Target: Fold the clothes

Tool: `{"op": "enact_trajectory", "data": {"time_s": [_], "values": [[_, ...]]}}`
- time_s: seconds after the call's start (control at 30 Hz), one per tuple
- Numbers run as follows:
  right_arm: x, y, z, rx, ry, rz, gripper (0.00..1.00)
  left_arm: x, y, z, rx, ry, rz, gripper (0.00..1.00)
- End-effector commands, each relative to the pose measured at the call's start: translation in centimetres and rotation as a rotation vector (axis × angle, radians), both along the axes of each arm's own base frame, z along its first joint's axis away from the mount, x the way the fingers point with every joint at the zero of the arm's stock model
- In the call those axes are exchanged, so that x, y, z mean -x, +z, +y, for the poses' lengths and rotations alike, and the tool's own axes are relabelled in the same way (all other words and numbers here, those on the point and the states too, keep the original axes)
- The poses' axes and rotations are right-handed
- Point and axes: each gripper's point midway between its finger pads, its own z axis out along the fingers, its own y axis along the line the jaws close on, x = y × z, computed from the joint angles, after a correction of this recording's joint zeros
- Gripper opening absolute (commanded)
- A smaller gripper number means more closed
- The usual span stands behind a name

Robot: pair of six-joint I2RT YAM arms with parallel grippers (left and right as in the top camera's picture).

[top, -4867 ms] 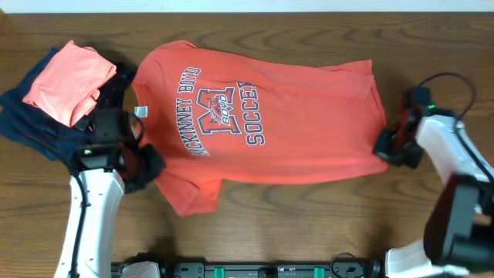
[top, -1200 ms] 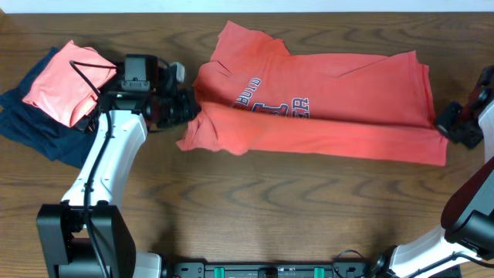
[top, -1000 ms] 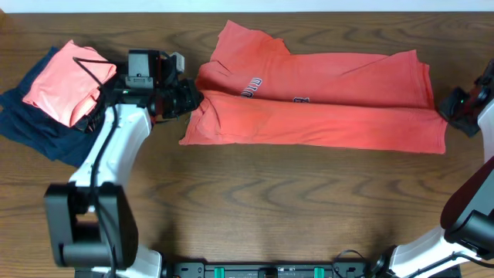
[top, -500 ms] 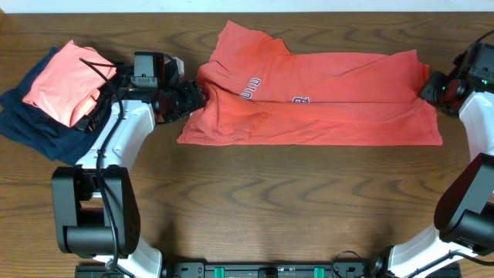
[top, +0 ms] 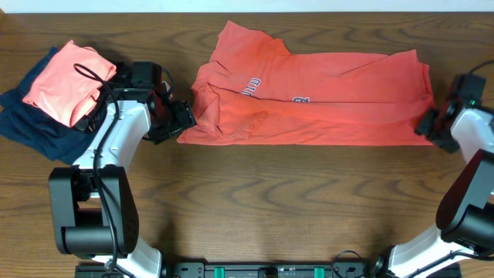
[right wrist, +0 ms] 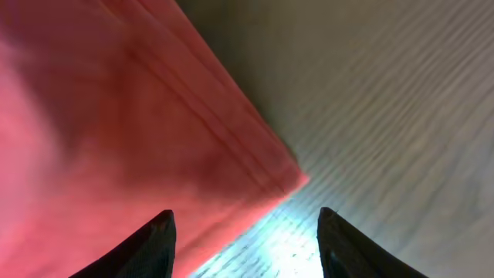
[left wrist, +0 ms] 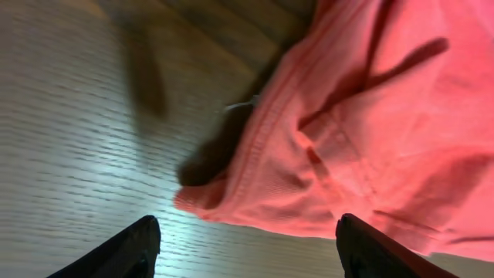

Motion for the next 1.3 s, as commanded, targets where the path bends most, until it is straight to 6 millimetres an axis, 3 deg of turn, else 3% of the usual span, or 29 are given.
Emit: {"op": "enact_trajectory", "data": {"time_s": [0.0,0.23,0.3,0.37,0.43,0.5,0.63,0.77,1.03,1.13,1.27], "values": [[1.4,-1.4,-0.3,0.01,-0.021,0.018,0.57,0.8,-1.1,0.7,-0.05,0.006,0.032,0.75],[2.9,-3.3,-0.5,0.009,-0.05,0.014,0.5,1.4,-3.9,0.4,-0.046,-0.004,0.042,0.77],[3.2,-3.6,-0.5,0.006,-0.054,0.019,0.41,1.3,-4.6,0.4,-0.046,-0.004,0.019,0.78],[3.5,-3.8,-0.4,0.003,-0.054,0.025,0.24,1.3,-5.0,0.3,-0.046,-0.005,0.01,0.78],[3.7,-3.9,-0.3,0.001,-0.053,0.032,0.18,1.4,-5.2,0.3,-0.046,-0.005,0.008,0.78],[4.0,-4.1,-0.1,-0.005,-0.054,0.044,0.12,1.4,-5.2,0.4,-0.048,-0.005,0.009,0.62],[4.5,-4.2,-0.1,-0.013,-0.063,0.06,0.01,1.5,-5.2,0.4,-0.051,-0.008,0.01,0.06],[6.3,-4.5,0.0,-0.023,-0.105,0.124,0.01,3.6,-5.6,0.6,-0.057,-0.016,0.097,0.06],[15.5,-3.4,-0.1,0.028,-0.36,0.44,0.01,10.9,-5.5,3.3,-0.126,0.028,0.402,0.06],[17.3,-3.1,0.5,0.002,-0.367,0.511,0.01,12.4,-4.9,3.6,-0.121,0.038,0.455,0.06],[17.3,-3.0,1.0,-0.029,-0.365,0.511,0.01,12.8,-3.6,3.3,-0.12,0.03,0.445,0.06]]}}
